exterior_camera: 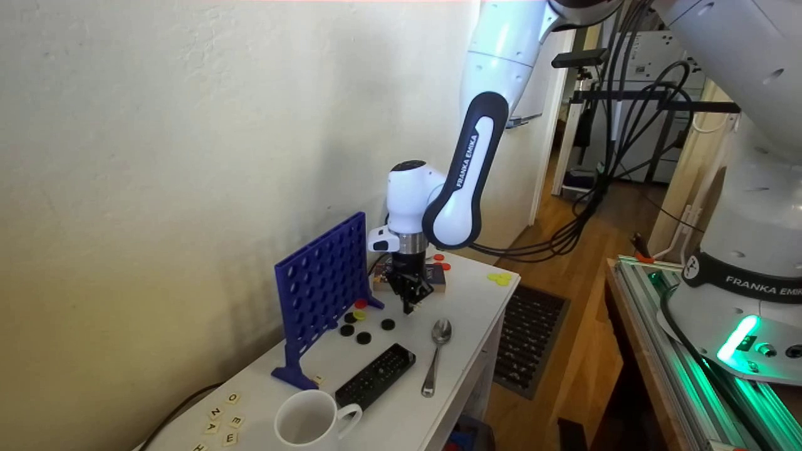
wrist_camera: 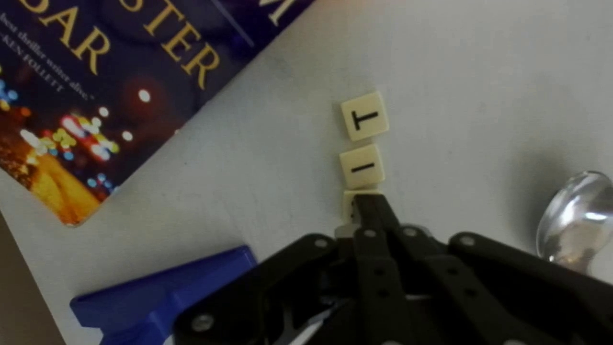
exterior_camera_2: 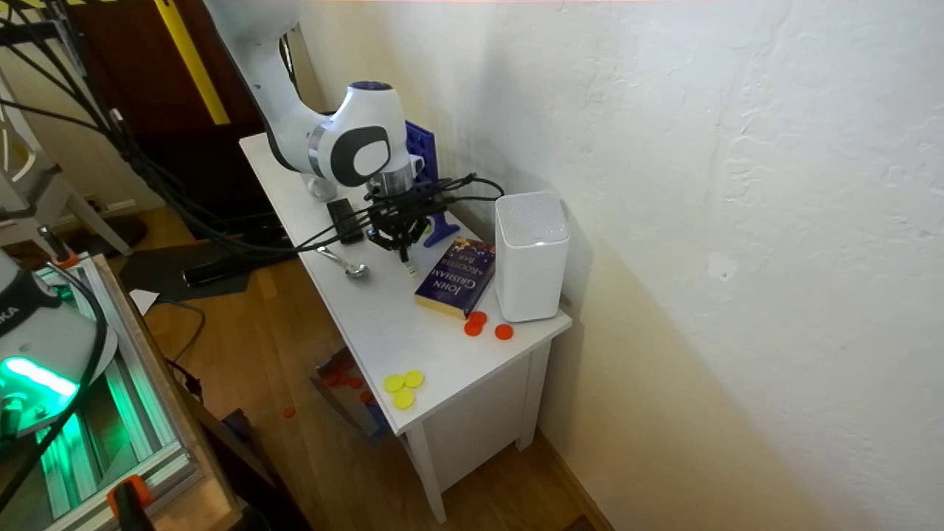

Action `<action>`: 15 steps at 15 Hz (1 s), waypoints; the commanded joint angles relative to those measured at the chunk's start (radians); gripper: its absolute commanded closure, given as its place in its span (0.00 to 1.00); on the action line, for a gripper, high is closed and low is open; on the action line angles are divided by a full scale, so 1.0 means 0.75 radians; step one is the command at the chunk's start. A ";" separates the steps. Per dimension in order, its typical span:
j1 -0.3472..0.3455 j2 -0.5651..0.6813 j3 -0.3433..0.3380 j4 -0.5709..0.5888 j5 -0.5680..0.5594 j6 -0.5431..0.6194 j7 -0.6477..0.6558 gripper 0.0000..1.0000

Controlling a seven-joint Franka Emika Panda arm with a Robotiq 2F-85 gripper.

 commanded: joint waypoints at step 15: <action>-0.190 -0.037 0.167 -0.036 0.084 -0.074 -0.136 1.00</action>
